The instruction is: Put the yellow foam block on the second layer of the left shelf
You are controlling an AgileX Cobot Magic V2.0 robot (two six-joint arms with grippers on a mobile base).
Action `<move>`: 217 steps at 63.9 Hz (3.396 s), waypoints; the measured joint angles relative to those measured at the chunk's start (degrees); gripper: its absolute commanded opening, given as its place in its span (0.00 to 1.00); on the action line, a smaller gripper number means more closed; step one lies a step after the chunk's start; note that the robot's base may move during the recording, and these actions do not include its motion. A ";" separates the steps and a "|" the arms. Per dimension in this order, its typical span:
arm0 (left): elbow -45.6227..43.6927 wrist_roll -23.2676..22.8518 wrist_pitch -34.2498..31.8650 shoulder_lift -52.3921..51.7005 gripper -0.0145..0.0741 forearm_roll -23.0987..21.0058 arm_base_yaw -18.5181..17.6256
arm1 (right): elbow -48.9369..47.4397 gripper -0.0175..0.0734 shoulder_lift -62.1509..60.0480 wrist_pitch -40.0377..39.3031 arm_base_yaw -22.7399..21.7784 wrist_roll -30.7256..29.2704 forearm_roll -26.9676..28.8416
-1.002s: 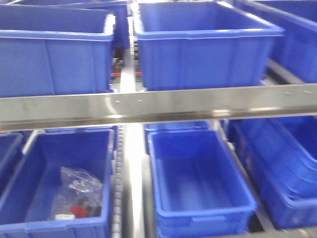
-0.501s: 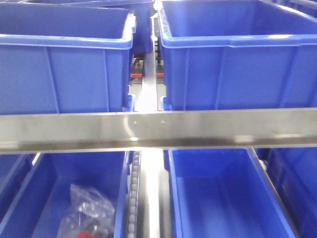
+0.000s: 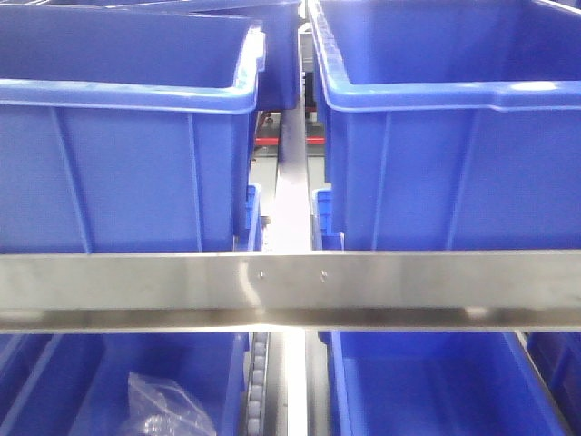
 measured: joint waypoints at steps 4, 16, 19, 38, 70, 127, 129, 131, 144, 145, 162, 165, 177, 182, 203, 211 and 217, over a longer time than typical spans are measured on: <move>0.00 0.00 0.00 0.00 0.32 0.00 0.00 | 0.00 0.71 0.00 0.00 0.00 0.00 0.00; 0.00 0.00 0.00 0.00 0.32 0.00 0.00 | 0.00 0.71 0.00 0.00 0.00 0.00 0.00; 0.00 0.00 0.00 0.00 0.32 0.00 0.00 | 0.00 0.71 0.00 0.00 0.00 0.00 0.00; 0.00 0.00 0.00 0.00 0.32 0.00 0.00 | 0.00 0.71 0.00 0.00 0.00 0.00 0.00; 0.00 0.00 0.00 0.00 0.32 0.00 0.00 | 0.00 0.71 0.00 -0.93 0.00 0.00 0.00; 0.00 0.00 0.00 0.00 0.32 0.00 0.00 | -8.90 0.71 30.47 -15.40 1.55 0.78 4.12; 0.00 0.00 0.00 0.00 0.32 0.00 0.00 | -9.00 0.71 31.69 -16.24 1.81 0.78 4.12; 0.00 0.00 0.00 0.00 0.32 0.00 0.00 | -9.03 0.71 32.60 -17.05 2.32 0.91 4.12; 0.00 0.00 0.00 0.00 0.32 0.00 0.00 | -9.12 0.77 37.36 -21.10 4.70 1.12 4.12; 0.00 0.00 0.00 0.00 0.32 0.00 0.00 | -9.12 0.78 37.49 -21.22 4.81 1.12 4.12; 0.00 0.00 0.00 0.00 0.32 0.00 0.00 | -9.23 0.86 38.76 -22.01 4.96 1.12 4.40; 0.00 0.00 0.00 0.00 0.32 0.00 0.00 | -9.23 0.86 38.76 -22.01 4.96 1.12 4.46; 0.00 0.00 0.00 0.00 0.32 0.00 0.00 | -9.23 0.86 38.76 -22.01 4.96 1.12 4.82; 0.00 0.00 0.00 0.00 0.32 0.00 0.00 | -9.23 0.86 38.76 -22.01 4.96 1.12 5.23; 0.00 0.00 0.00 0.00 0.32 0.00 0.00 | -9.23 0.63 38.76 -25.25 4.96 1.24 7.39; 0.00 0.00 0.00 0.00 0.32 0.00 0.00 | -9.23 0.30 36.93 -25.29 4.70 1.24 7.63; 0.00 0.00 0.00 0.00 0.32 0.00 0.00 | -9.23 0.22 34.62 -25.39 3.21 1.24 7.74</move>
